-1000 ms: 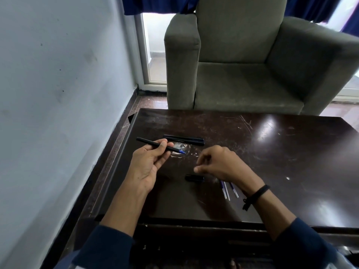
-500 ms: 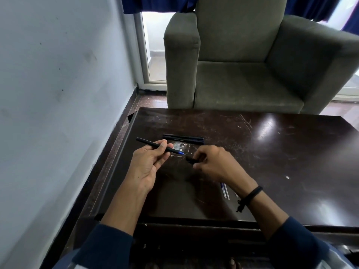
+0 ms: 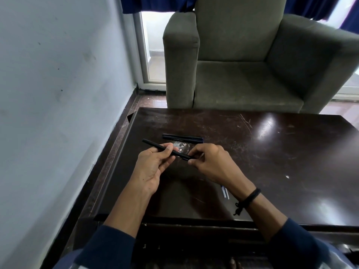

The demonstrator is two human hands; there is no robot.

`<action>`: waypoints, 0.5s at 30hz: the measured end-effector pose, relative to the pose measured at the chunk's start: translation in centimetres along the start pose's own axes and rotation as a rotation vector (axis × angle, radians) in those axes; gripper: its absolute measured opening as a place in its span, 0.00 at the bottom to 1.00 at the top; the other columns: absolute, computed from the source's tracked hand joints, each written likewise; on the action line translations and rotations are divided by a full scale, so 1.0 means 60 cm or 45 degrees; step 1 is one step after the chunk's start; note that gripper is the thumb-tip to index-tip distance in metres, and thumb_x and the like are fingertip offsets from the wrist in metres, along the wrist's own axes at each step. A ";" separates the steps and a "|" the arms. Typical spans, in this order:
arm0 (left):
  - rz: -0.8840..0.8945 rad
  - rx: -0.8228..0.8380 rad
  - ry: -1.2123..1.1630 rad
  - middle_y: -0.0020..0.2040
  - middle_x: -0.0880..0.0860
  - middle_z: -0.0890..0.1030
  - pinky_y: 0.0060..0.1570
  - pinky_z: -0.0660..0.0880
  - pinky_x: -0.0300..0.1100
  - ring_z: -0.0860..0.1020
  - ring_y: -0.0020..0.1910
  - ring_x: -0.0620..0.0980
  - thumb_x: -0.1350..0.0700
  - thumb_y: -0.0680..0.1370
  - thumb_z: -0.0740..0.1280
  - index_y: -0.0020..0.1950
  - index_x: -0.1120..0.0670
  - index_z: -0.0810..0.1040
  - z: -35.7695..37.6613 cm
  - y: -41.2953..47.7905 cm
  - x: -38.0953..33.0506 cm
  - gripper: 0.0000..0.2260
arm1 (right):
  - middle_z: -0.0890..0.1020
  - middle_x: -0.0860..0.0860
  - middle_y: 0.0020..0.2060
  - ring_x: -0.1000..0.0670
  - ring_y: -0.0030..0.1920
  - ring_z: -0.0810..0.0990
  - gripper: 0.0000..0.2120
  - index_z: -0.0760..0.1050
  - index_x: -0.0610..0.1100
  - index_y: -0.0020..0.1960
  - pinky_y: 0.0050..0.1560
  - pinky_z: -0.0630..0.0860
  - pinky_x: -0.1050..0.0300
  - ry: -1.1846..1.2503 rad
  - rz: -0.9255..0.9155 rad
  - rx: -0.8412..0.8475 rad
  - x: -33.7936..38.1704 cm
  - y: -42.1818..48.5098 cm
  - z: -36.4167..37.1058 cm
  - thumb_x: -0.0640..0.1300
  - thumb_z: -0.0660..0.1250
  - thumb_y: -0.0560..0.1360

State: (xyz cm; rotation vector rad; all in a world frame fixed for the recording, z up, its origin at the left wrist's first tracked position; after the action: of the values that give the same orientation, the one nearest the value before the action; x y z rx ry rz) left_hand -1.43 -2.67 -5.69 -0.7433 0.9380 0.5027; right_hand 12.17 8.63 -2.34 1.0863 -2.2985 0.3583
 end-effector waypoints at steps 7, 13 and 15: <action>-0.074 -0.059 -0.107 0.45 0.54 0.85 0.41 0.80 0.35 0.84 0.43 0.45 0.65 0.75 0.73 0.49 0.63 0.82 -0.001 0.007 0.018 0.04 | 0.83 0.55 0.48 0.53 0.50 0.80 0.08 0.83 0.49 0.57 0.53 0.78 0.55 0.008 -0.121 -0.084 0.010 -0.002 0.006 0.45 0.71 0.79; -0.065 -0.097 -0.140 0.41 0.52 0.85 0.41 0.79 0.35 0.83 0.43 0.45 0.66 0.75 0.72 0.44 0.60 0.84 0.003 0.004 0.025 0.03 | 0.83 0.51 0.50 0.49 0.51 0.81 0.08 0.84 0.44 0.57 0.53 0.79 0.51 -0.101 -0.252 -0.193 0.011 -0.001 0.023 0.41 0.71 0.79; -0.062 -0.110 -0.161 0.41 0.52 0.85 0.41 0.79 0.35 0.83 0.42 0.45 0.66 0.75 0.72 0.43 0.59 0.84 0.004 0.003 0.024 0.04 | 0.83 0.51 0.49 0.49 0.49 0.81 0.07 0.85 0.43 0.56 0.51 0.79 0.52 -0.121 -0.284 -0.223 0.012 0.002 0.027 0.40 0.70 0.79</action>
State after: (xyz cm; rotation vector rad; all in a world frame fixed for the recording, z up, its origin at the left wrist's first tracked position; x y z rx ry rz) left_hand -0.68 -2.27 -6.91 -0.8010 0.7827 0.5434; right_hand 11.07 7.52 -3.20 1.2757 -2.2121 0.0179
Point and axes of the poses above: each hand's wrist, its own y-axis towards the middle knuckle, its own z-axis out of the palm, x = y × z, the point moved 3 cm from there along y, towards the middle knuckle
